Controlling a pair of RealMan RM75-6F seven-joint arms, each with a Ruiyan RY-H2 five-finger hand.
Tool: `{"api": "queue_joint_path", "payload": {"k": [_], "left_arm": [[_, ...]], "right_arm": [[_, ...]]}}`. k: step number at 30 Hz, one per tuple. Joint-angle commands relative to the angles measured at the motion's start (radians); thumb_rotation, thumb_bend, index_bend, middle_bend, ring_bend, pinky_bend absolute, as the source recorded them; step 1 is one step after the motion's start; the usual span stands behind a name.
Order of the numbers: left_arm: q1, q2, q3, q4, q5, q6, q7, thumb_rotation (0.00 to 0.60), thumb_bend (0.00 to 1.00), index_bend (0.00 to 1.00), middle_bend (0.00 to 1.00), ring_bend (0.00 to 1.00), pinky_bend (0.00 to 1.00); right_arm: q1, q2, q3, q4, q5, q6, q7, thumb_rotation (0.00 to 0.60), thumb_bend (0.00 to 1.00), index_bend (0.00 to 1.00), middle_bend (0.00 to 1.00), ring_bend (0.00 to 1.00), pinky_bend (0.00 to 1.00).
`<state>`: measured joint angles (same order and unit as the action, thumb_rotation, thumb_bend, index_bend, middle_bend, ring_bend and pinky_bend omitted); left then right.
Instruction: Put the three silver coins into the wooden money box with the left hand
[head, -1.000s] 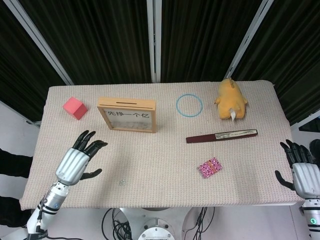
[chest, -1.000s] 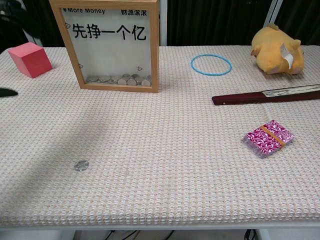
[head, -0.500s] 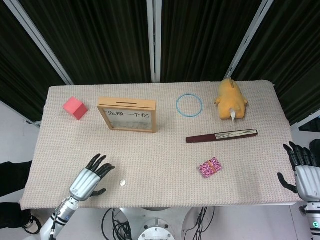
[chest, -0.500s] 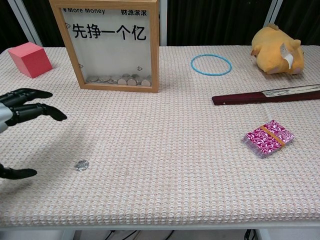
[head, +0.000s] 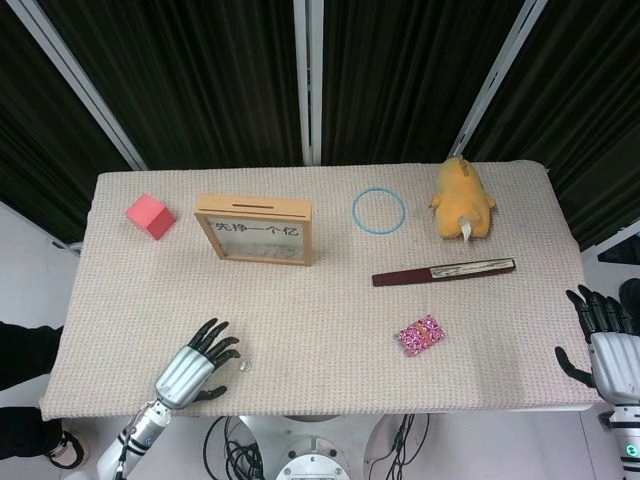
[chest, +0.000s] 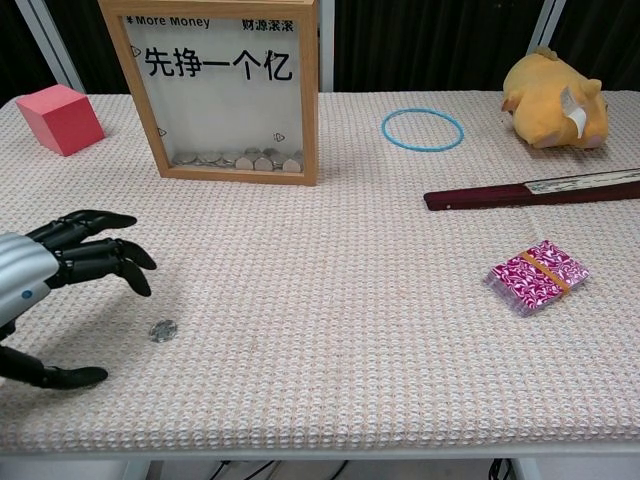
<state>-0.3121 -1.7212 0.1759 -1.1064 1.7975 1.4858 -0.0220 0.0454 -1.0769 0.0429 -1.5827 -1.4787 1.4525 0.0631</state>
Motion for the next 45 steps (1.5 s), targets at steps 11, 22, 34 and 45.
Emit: {"api": "queue_joint_path", "payload": {"k": [11,22,34,45], "left_arm": [[-0.001,-0.027,-0.021,0.006,-0.033,-0.054,-0.027,0.600,0.16,0.38,0.21,0.03,0.01],[-0.003,-0.021,-0.015,-0.023,-0.050,-0.102,-0.059,0.600,0.16,0.41,0.21,0.03,0.01],[-0.008,-0.038,-0.027,-0.017,-0.065,-0.127,-0.069,0.600,0.17,0.39,0.21,0.03,0.01],[-0.013,-0.040,-0.023,-0.015,-0.058,-0.137,-0.071,0.600,0.17,0.38,0.20,0.03,0.01]], "right_arm": [[0.002,0.004,0.000,0.001,0.001,-0.006,0.003,0.600,0.28,0.00,0.00,0.00,0.00],[0.000,0.001,0.000,0.010,0.007,-0.010,0.009,0.600,0.28,0.00,0.00,0.00,0.00],[0.001,-0.002,0.000,0.022,0.012,-0.019,0.019,0.600,0.28,0.00,0.00,0.00,0.00],[0.001,-0.003,0.001,0.027,0.015,-0.020,0.025,0.600,0.28,0.00,0.00,0.00,0.00]]}}
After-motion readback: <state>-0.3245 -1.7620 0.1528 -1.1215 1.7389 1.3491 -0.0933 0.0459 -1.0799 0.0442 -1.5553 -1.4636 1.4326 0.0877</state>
